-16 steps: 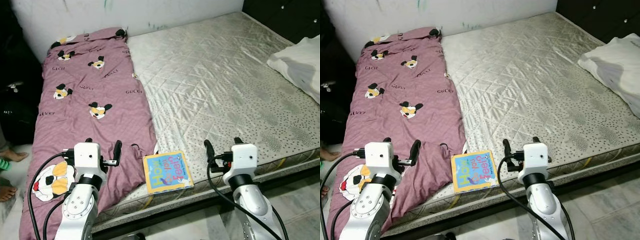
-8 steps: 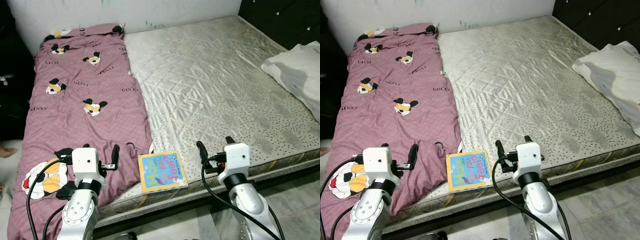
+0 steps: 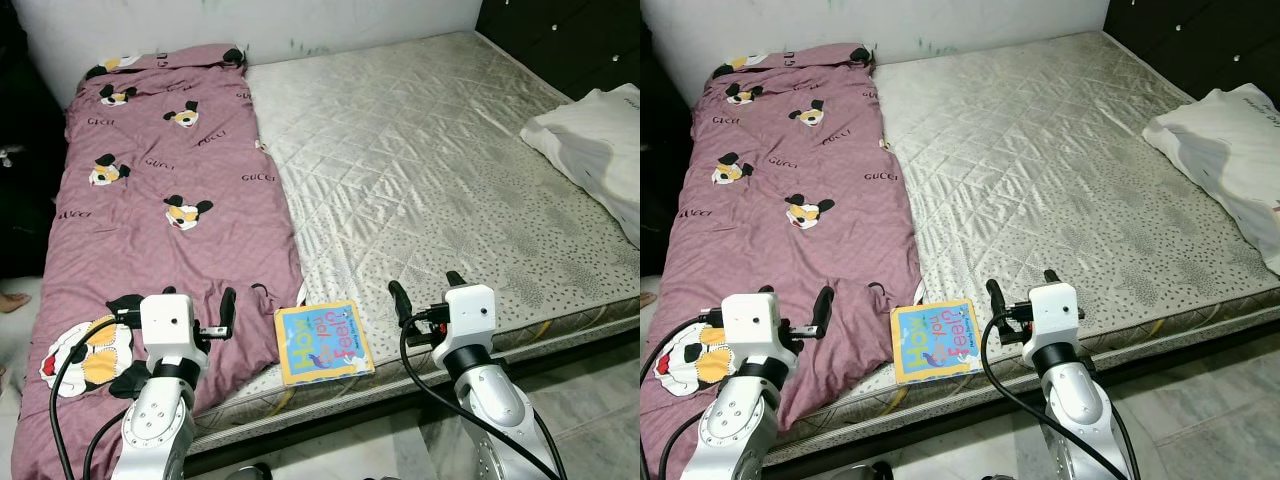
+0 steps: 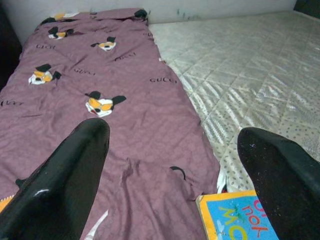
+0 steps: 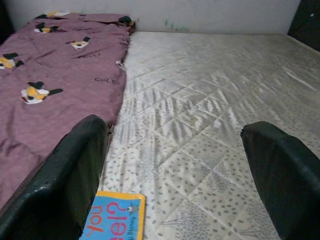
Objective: Clean up the room
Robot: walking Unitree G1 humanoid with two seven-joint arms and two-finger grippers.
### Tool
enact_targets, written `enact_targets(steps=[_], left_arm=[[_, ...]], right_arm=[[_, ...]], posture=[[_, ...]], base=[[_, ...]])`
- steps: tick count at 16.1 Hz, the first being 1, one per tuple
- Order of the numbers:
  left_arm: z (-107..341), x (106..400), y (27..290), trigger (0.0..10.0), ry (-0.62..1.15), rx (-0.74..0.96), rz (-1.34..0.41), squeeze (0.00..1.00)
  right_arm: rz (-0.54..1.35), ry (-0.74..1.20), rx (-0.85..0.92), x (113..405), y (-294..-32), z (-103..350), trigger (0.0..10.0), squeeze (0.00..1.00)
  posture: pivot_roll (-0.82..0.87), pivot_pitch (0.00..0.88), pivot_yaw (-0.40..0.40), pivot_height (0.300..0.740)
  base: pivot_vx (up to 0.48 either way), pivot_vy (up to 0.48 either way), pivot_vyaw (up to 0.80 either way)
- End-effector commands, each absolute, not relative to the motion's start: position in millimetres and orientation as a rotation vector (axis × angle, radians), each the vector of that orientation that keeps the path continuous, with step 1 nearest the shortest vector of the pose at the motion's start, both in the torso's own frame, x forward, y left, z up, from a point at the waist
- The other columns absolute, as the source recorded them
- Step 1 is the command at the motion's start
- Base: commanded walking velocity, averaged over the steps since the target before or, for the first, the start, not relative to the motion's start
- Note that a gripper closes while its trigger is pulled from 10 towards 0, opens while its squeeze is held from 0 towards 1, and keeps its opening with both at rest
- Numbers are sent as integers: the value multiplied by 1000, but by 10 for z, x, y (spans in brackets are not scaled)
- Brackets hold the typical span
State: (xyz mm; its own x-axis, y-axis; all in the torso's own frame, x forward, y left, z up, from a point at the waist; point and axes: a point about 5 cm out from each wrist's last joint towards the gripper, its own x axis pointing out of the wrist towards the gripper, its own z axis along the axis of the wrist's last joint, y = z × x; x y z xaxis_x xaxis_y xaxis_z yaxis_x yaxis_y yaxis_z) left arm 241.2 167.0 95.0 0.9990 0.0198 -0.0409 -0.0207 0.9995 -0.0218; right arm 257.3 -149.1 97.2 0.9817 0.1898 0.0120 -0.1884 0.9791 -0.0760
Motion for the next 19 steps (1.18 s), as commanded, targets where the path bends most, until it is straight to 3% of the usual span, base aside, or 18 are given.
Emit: enact_targets(steps=[1,8,19], left_arm=[[953,2412,1711,10000,36,-11,33,0],[948,2418,1709,10000,39,-11,32,0],[946,2425,1710,10000,36,-25,49,0]], right_arm=[[200,-8,-64,2565,-1463,941,10000,0],[213,-5,-57,2577,-1451,930,10000,0],[232,-2,-74,2618,-1460,931,10000,0]], posture=[[32,142,35,713],[39,139,27,624],[34,145,16,620]], base=[[0,0,0],[0,0,0],[0,0,0]])
